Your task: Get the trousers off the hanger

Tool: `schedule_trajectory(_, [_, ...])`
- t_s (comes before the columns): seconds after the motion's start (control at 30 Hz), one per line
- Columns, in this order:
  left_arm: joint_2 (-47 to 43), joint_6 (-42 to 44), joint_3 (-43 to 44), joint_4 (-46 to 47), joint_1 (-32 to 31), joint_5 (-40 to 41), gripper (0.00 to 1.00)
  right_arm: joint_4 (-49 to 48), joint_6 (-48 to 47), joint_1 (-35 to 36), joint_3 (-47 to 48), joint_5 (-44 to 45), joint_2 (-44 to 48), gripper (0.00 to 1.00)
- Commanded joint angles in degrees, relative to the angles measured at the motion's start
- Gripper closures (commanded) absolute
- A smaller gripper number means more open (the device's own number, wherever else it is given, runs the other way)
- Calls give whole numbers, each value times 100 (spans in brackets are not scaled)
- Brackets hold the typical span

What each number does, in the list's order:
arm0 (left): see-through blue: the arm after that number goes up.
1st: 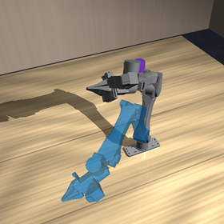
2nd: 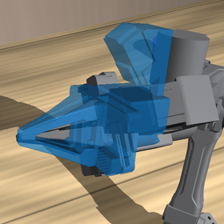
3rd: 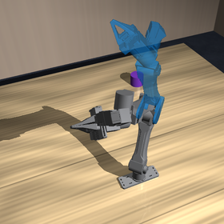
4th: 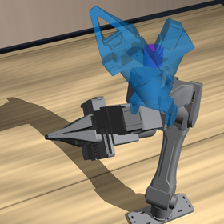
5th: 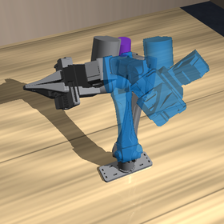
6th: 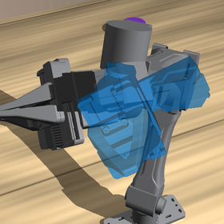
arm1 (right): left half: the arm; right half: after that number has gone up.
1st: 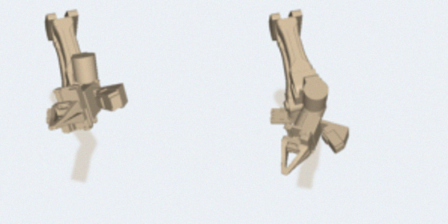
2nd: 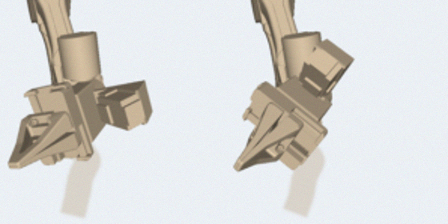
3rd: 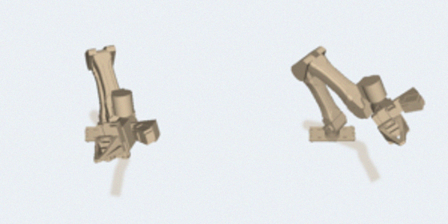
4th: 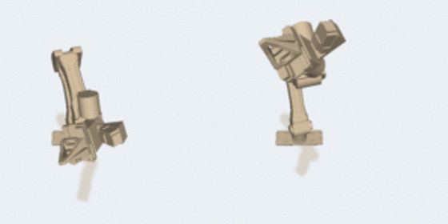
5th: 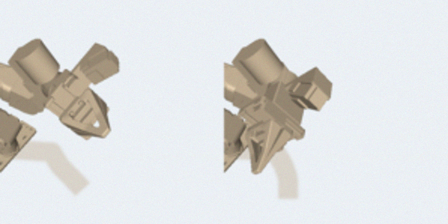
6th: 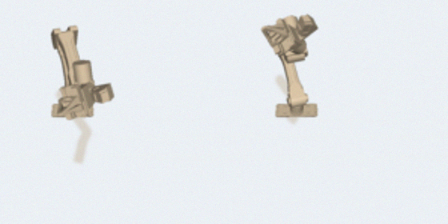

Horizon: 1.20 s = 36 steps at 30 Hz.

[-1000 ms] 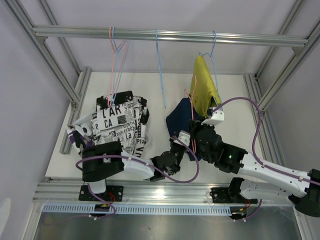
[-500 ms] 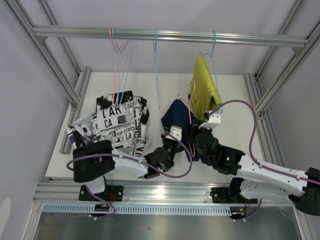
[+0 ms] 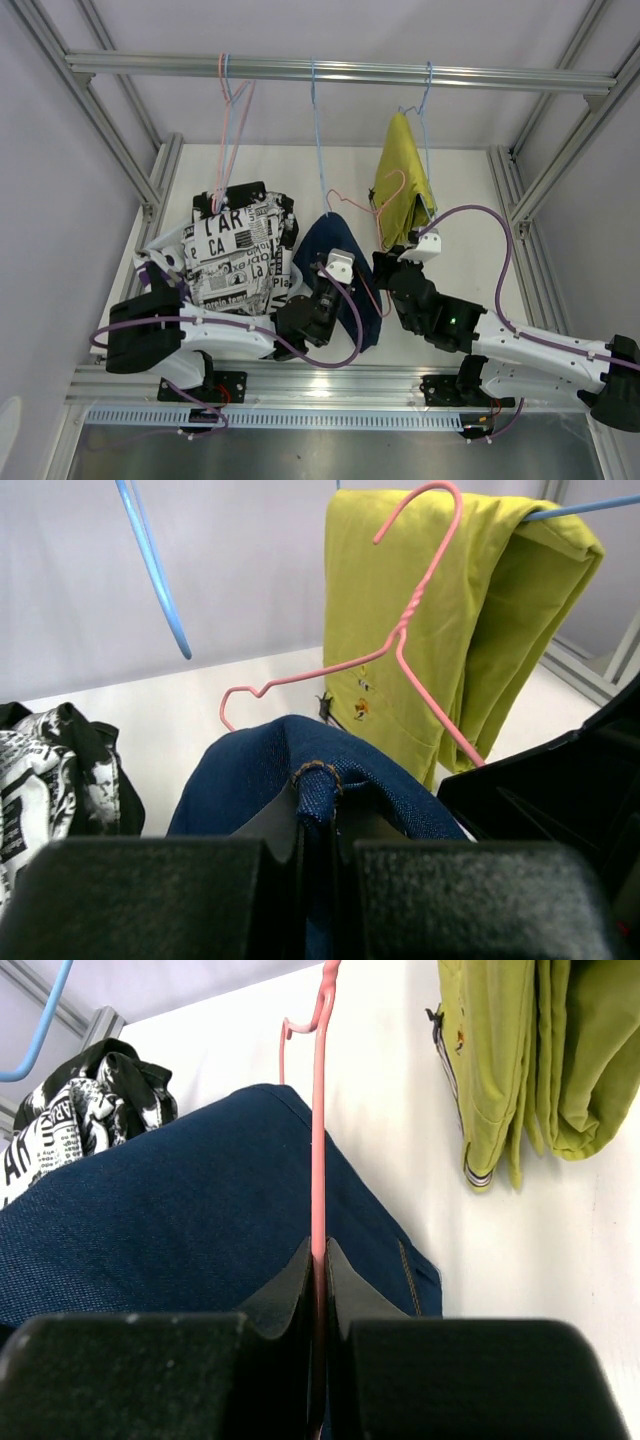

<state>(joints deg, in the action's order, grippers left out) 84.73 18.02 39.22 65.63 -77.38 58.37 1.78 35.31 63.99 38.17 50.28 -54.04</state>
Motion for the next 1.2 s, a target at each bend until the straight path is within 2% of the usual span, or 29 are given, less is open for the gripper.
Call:
schedule_trajectory(0.0, [-343,140,165,100,-31,139,99,-389,222,-35,-47,263,148,100])
schedule_trajectory(0.27, [-606,54,103,-285,-198,350,99,-327,336,-53,-135,254,131,100])
schedule_trajectory(0.37, [-607,-700,200,-1514,-198,438,75,-398,292,-53,-152,158,245,100])
schedule_trajectory(0.43, [-537,-1010,165,-2026,-198,482,68,-450,196,-53,-108,105,324,100])
schedule_trajectory(0.5, [-492,-1720,112,-2526,-198,561,61,-451,65,-53,-38,78,447,100])
schedule_trajectory(0.53, [-501,-2045,103,-3059,-198,562,51,-442,3,-53,75,78,482,100])
schedule_trajectory(0.57, [-501,-2492,94,-3273,-198,553,50,-424,-50,-53,146,70,517,100])
schedule_trajectory(0.77, [-299,-3479,208,-4267,-198,597,46,-205,-323,-9,682,-9,640,100])
schedule_trajectory(0.93, [-106,-3630,209,-4173,-198,527,43,50,-367,140,832,113,754,100])
schedule_trajectory(1.03, [-149,-3630,147,-3821,-189,220,36,120,-367,176,850,140,790,100])
schedule_trajectory(1.17, [-325,-4016,121,-3882,-189,-176,34,191,-341,176,815,210,842,100])
